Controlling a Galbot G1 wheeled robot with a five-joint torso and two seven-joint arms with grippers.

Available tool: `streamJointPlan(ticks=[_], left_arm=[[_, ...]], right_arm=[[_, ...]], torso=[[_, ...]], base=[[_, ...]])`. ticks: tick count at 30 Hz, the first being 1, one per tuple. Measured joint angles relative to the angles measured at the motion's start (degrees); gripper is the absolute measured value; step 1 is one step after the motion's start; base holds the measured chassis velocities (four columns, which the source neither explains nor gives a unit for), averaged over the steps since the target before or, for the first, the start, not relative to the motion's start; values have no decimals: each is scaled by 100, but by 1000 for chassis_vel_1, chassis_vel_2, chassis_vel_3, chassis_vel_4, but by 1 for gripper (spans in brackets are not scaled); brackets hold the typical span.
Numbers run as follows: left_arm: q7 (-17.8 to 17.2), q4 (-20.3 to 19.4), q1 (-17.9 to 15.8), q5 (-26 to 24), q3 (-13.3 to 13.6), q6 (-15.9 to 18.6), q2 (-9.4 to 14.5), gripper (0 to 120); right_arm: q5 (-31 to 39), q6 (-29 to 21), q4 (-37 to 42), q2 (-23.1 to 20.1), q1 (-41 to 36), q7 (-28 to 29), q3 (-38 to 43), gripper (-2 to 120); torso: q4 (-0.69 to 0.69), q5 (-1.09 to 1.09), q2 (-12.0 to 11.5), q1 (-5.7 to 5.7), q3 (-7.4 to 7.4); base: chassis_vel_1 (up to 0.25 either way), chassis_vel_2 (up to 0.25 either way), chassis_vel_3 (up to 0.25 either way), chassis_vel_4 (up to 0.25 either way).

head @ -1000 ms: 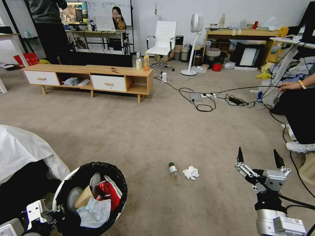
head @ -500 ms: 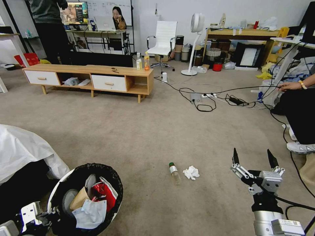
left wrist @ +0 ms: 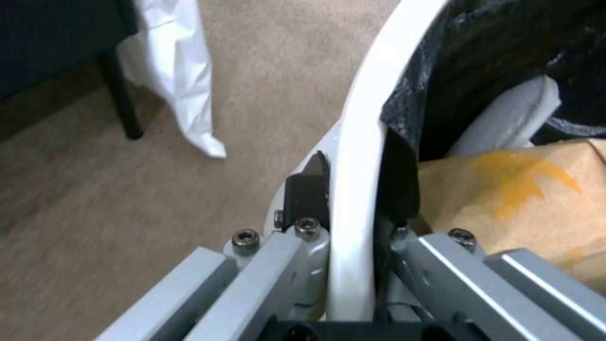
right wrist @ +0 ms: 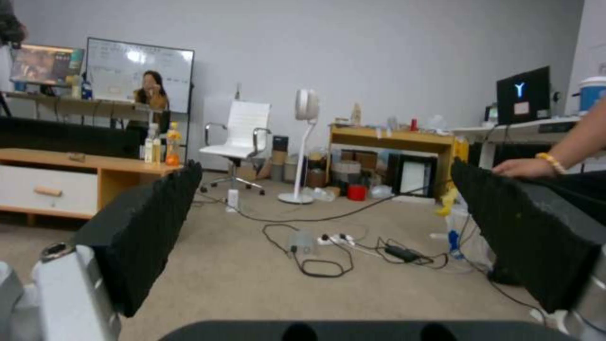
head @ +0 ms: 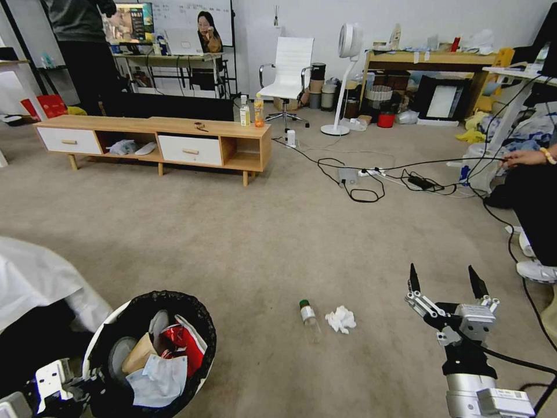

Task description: Pick up the trash bin and place the garbage on the floor into it.

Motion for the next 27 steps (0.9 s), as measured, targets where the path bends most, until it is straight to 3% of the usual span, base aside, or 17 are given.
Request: streamJointPlan(ticks=[12, 27], left_arm=[[10, 76, -42, 28, 31, 0, -14, 2], [20, 109, -61, 37, 33, 0, -18, 2]], right_arm=[[24, 89, -85, 9, 73, -44, -9, 100], [140, 2, -106, -79, 144, -83, -44, 100]], torso=[[2, 0, -1, 1, 1], [1, 0, -1, 0, 0]], base=[[-204, 222, 199, -205], [-14, 6, 14, -13]])
